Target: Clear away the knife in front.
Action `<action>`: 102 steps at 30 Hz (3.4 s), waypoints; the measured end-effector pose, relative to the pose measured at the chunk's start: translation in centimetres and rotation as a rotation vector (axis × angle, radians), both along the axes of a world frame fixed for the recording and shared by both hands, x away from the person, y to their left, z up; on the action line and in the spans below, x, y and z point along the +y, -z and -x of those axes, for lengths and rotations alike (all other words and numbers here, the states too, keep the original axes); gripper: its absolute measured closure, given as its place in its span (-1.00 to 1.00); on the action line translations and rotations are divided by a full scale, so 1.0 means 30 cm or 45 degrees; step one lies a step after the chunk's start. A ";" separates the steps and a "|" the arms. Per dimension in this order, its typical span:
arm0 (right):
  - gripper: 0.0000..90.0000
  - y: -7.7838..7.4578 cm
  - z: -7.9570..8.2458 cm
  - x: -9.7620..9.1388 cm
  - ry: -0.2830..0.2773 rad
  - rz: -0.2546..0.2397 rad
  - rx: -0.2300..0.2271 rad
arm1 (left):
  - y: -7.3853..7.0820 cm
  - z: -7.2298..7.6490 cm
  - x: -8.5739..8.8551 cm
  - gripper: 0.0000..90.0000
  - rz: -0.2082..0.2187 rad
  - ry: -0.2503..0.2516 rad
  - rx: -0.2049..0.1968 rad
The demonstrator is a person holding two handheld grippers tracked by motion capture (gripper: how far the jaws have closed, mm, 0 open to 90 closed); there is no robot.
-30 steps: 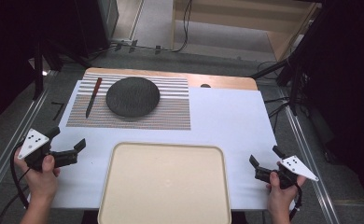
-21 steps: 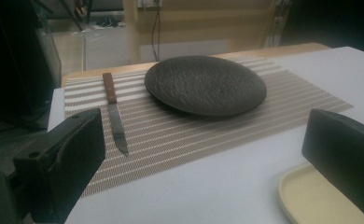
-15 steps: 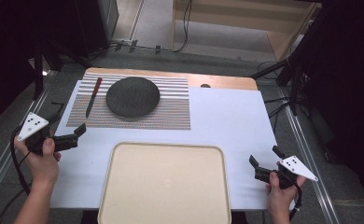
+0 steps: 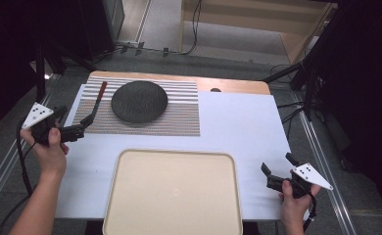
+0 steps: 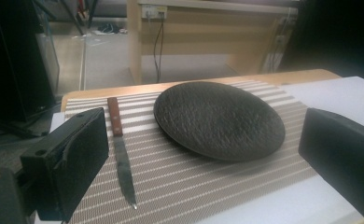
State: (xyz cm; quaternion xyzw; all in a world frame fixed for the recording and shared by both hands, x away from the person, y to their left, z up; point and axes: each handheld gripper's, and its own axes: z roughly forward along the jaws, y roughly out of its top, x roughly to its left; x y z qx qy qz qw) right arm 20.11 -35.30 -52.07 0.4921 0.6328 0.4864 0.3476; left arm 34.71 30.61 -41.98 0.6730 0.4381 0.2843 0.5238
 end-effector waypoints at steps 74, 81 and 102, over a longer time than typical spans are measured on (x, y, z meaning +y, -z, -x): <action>-1.00 0.002 0.000 -0.006 0.009 -0.017 0.006 | 0.101 -0.688 -0.043 0.42 -0.197 -0.295 0.794; -1.00 0.002 0.000 -0.007 0.011 -0.024 0.004 | 0.147 -0.709 -0.062 0.48 -0.236 -0.299 0.849; -1.00 0.003 0.000 -0.009 0.012 -0.029 0.005 | 0.171 -0.715 -0.083 0.72 -0.354 -0.360 0.908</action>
